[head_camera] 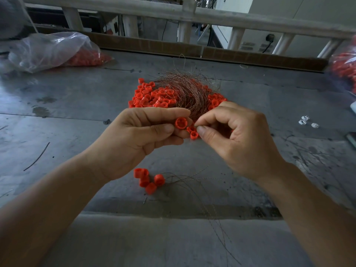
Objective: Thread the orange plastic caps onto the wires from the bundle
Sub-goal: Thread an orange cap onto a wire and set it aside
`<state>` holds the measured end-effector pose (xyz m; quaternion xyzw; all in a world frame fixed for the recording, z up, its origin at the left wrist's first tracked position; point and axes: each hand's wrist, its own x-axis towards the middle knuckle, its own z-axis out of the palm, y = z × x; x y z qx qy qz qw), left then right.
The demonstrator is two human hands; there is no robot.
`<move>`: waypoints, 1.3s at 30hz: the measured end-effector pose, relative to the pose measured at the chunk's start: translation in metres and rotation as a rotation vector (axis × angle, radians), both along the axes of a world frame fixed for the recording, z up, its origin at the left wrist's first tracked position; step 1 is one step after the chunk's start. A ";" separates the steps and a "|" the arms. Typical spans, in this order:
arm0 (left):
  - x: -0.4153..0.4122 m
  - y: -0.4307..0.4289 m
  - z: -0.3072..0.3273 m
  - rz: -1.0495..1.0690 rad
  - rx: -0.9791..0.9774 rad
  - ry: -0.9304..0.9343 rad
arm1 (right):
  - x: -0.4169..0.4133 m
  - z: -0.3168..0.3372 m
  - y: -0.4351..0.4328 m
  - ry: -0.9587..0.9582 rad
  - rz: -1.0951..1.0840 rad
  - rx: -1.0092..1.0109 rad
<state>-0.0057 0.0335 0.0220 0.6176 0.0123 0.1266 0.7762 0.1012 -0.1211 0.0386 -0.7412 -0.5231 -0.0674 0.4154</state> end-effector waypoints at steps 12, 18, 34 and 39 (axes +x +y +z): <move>-0.001 -0.002 0.001 -0.029 -0.013 -0.058 | -0.001 0.001 0.000 0.066 0.018 -0.011; -0.001 -0.005 0.001 -0.074 -0.058 -0.078 | -0.001 -0.001 0.001 0.195 0.083 -0.017; 0.002 -0.007 -0.002 -0.040 -0.153 -0.012 | 0.041 0.002 -0.008 0.210 -0.109 0.084; 0.001 -0.008 -0.002 -0.019 -0.171 -0.013 | 0.081 -0.017 -0.015 0.124 -0.446 -0.181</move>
